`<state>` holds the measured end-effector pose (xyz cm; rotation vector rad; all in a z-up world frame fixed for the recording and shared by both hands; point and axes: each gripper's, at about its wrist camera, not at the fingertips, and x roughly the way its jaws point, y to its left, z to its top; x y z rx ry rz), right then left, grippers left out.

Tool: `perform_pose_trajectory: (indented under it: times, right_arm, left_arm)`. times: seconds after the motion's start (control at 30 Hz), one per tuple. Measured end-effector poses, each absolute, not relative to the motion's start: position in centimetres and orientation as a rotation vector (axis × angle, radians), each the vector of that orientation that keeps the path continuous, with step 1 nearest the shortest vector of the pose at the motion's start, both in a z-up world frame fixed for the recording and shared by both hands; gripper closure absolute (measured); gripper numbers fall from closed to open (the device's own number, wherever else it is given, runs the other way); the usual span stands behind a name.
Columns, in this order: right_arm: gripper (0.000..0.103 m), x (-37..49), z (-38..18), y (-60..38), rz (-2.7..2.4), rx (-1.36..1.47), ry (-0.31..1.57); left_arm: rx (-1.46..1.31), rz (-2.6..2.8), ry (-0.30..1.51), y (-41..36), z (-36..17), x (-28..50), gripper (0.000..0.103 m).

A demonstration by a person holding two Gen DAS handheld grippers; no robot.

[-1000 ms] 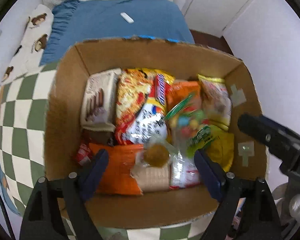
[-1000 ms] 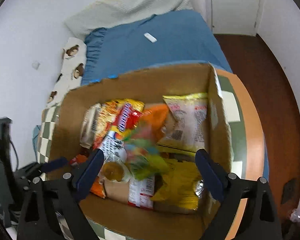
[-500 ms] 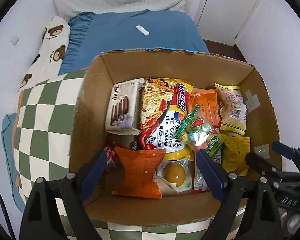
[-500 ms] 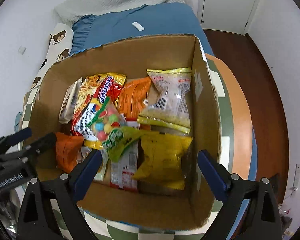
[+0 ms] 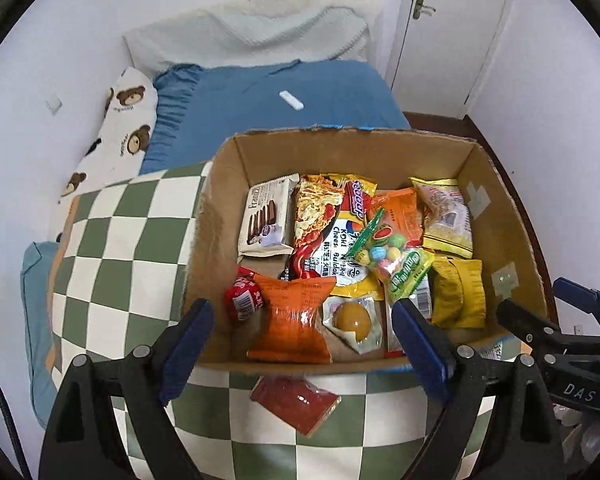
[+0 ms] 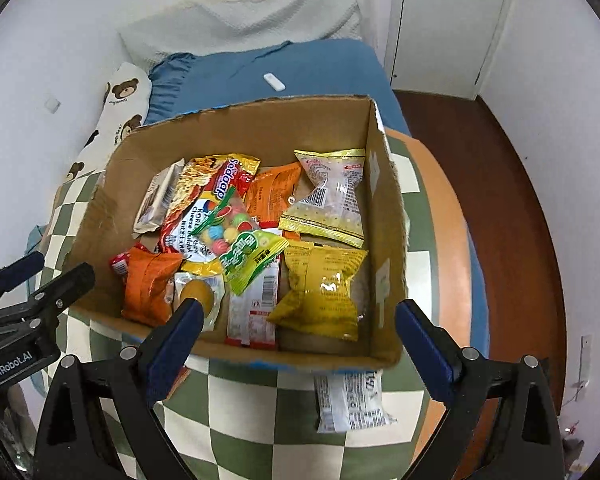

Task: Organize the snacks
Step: 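Grasp the dark red pack with left tool while right grasps white pack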

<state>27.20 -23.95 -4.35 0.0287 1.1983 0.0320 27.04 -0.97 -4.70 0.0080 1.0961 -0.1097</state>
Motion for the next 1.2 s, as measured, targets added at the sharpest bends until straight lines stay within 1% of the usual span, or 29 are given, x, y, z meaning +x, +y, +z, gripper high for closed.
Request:
perform_pose_trajectory:
  times: [0.17, 0.47, 0.6, 0.7, 0.73, 0.77, 0.83, 1.0, 1.1, 1.2]
  right_arm:
    - [0.005, 24.1, -2.2, -24.0, 0.023, 0.037, 1.128]
    - [0.005, 19.1, 2.6, -23.9, 0.032, 0.076, 1.007]
    - [0.005, 17.7, 3.2, -24.3, 0.077, 0.138, 0.998]
    - [0.005, 17.2, 1.6, -25.3, 0.068, 0.152, 1.016]
    - [0.007, 17.2, 0.5, -25.8, 0.067, 0.163, 1.043]
    - [0.017, 17.4, -0.5, -26.3, 0.072, 0.173, 1.064]
    - [0.03, 17.9, -3.2, -27.2, 0.06, 0.178, 1.125]
    - [0.03, 18.9, -9.8, -29.6, -0.021, 0.174, 1.24]
    - [0.03, 19.6, -12.7, -30.4, -0.043, 0.163, 1.275]
    - [0.03, 20.2, -14.8, -30.5, -0.048, 0.151, 1.302]
  left_arm:
    - [0.027, -0.105, 1.018, -0.8, -2.5, 24.1, 0.012]
    - [0.013, -0.128, 0.929, -0.4, 1.2, 20.5, 0.012]
    - [0.004, -0.122, 0.93, 0.0, 1.1, 19.4, 0.012]
    - [-0.03, -0.103, 0.964, 0.8, -0.7, 18.9, 0.012]
    - [-0.038, -0.097, 0.993, 1.1, -1.9, 18.9, 0.012]
    - [-0.037, -0.09, 1.019, 1.2, -2.9, 19.0, 0.012]
    - [-0.044, -0.077, 1.093, 1.6, -5.4, 19.3, 0.012]
    - [-0.148, -0.037, 1.258, 2.6, -11.9, 20.8, 0.012]
    - [-0.262, -0.025, 1.369, 2.7, -15.9, 22.3, 0.012]
    - [-0.315, 0.003, 1.422, 2.3, -18.8, 23.6, 0.012]
